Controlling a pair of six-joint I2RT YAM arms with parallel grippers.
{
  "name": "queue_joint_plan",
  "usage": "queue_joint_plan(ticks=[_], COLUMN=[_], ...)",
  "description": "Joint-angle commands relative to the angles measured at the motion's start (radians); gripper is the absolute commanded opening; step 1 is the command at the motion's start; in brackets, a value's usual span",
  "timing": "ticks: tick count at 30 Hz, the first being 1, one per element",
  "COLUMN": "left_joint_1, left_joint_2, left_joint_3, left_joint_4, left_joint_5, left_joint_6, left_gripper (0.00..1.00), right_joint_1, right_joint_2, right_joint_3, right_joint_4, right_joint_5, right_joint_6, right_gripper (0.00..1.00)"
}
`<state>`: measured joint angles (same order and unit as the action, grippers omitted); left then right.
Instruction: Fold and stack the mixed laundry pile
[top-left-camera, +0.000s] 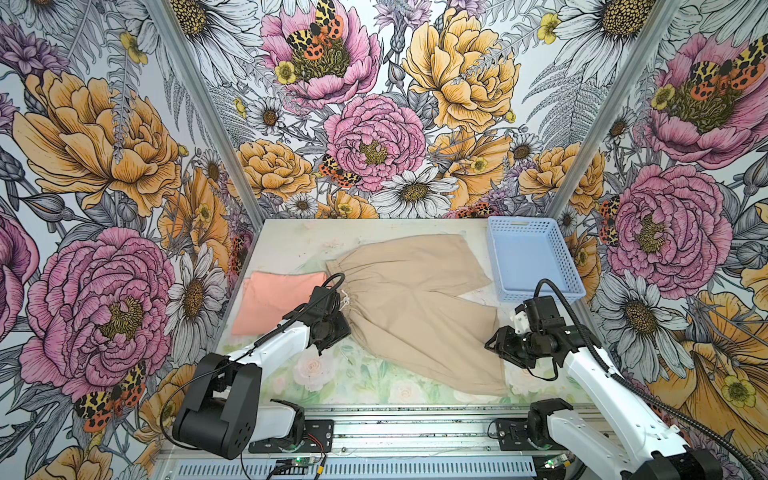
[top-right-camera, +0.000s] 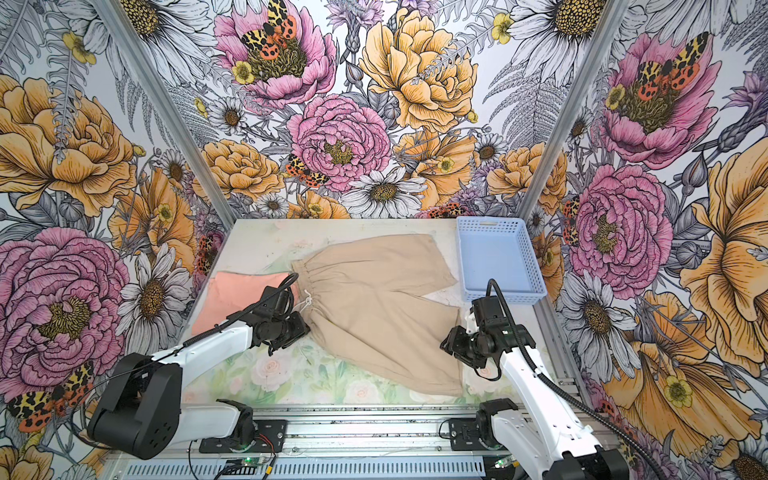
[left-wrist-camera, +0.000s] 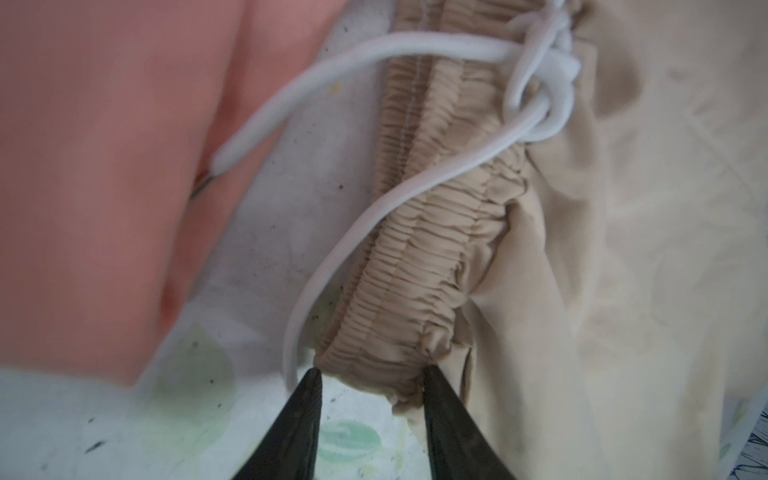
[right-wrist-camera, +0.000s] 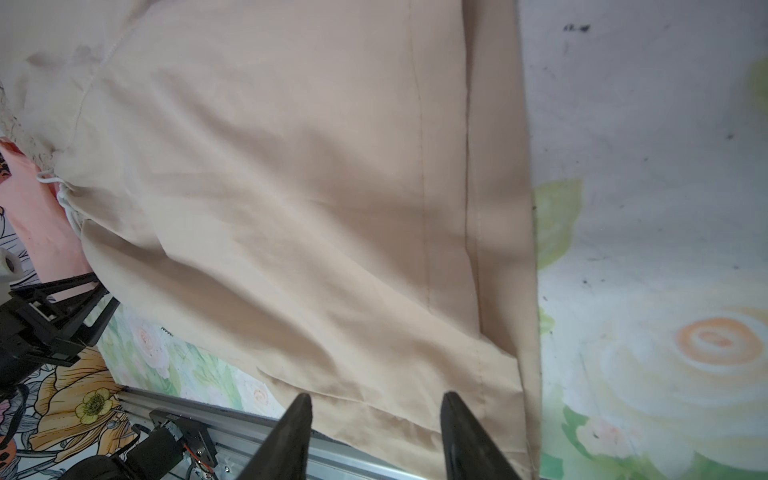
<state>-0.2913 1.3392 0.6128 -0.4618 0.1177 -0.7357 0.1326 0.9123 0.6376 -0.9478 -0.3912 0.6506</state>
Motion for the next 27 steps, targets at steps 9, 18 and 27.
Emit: queue_joint_plan(ticks=[9,18,27], left_joint_1=[0.013,0.006,0.009], left_joint_2=[-0.015,0.06,0.053], left_joint_3=[0.004,0.018,0.001], left_joint_4=[0.005,0.035,0.035], left_joint_5=[-0.127,-0.113,-0.113], left_joint_6=[-0.049,-0.049,-0.053], left_gripper=[0.39,0.27,0.23], right_joint_1=[0.004,0.006,0.062], right_joint_2=[-0.006,-0.034,-0.179], right_joint_3=[-0.025,-0.12,-0.198], right_joint_4=[0.001,-0.008,-0.113], right_joint_5=[0.043,0.086,0.082], right_joint_6=[0.004,0.06,0.134], right_gripper=[0.54,0.55,0.45])
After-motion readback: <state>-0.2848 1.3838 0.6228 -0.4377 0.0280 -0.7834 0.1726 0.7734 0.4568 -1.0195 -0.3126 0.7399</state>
